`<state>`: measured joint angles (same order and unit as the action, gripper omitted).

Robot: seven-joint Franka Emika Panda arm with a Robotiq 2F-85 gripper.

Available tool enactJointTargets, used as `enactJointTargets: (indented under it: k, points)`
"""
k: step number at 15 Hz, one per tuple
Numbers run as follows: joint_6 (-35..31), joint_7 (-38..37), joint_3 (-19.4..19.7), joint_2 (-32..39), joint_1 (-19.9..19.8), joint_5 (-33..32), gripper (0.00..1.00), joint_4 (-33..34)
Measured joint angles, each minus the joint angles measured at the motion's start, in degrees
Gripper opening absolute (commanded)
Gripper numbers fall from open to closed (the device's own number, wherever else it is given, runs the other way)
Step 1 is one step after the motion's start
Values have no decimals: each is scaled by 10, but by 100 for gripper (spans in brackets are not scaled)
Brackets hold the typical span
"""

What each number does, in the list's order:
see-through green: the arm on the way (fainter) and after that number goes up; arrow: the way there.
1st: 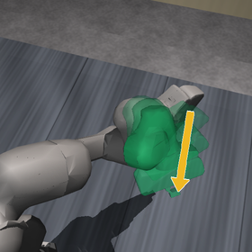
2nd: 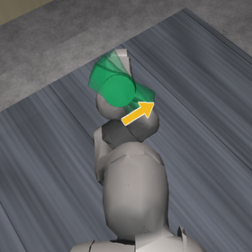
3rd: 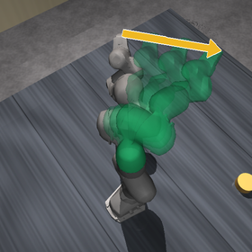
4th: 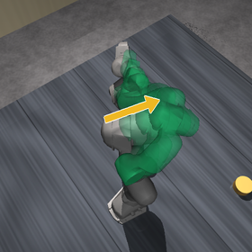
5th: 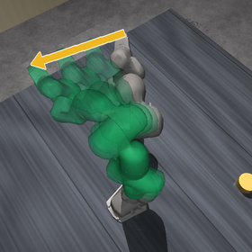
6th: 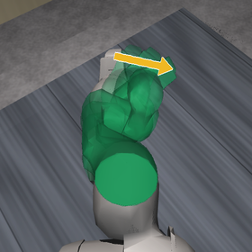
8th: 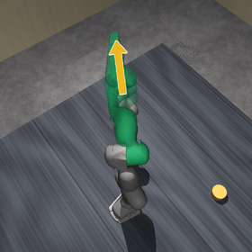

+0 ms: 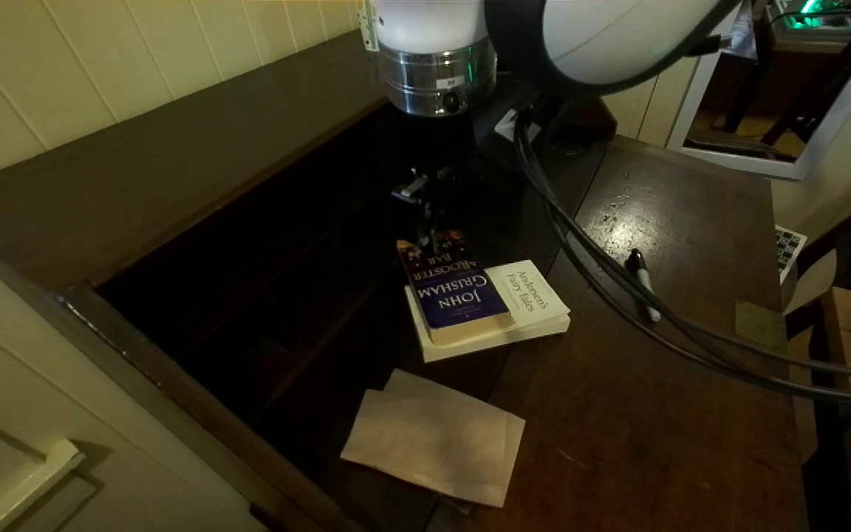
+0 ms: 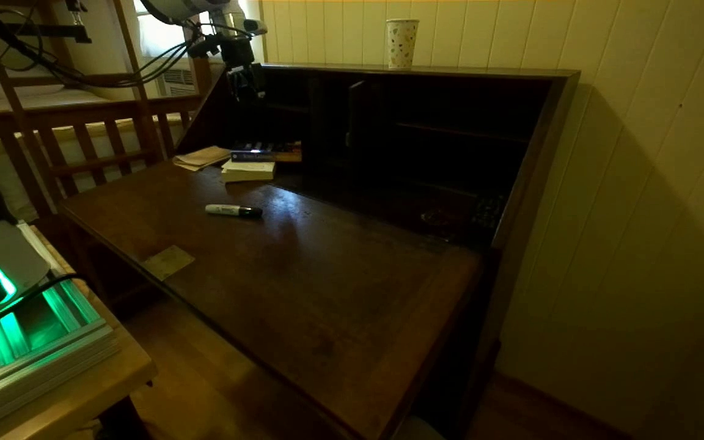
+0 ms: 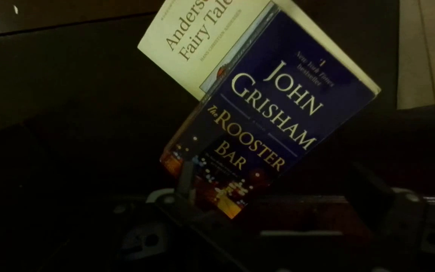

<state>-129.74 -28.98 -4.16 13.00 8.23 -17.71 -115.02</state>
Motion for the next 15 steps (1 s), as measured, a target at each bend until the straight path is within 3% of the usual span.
enactJointTargets:
  k: [7,11,13,15]
  points:
    - [-147,0,30,22,-14,51,100,-47]
    - [-179,1,41,37,-15,84,96,-52]
    - [-184,1,46,41,-15,96,71,-52]
    - [-186,1,49,45,-16,106,56,-52]
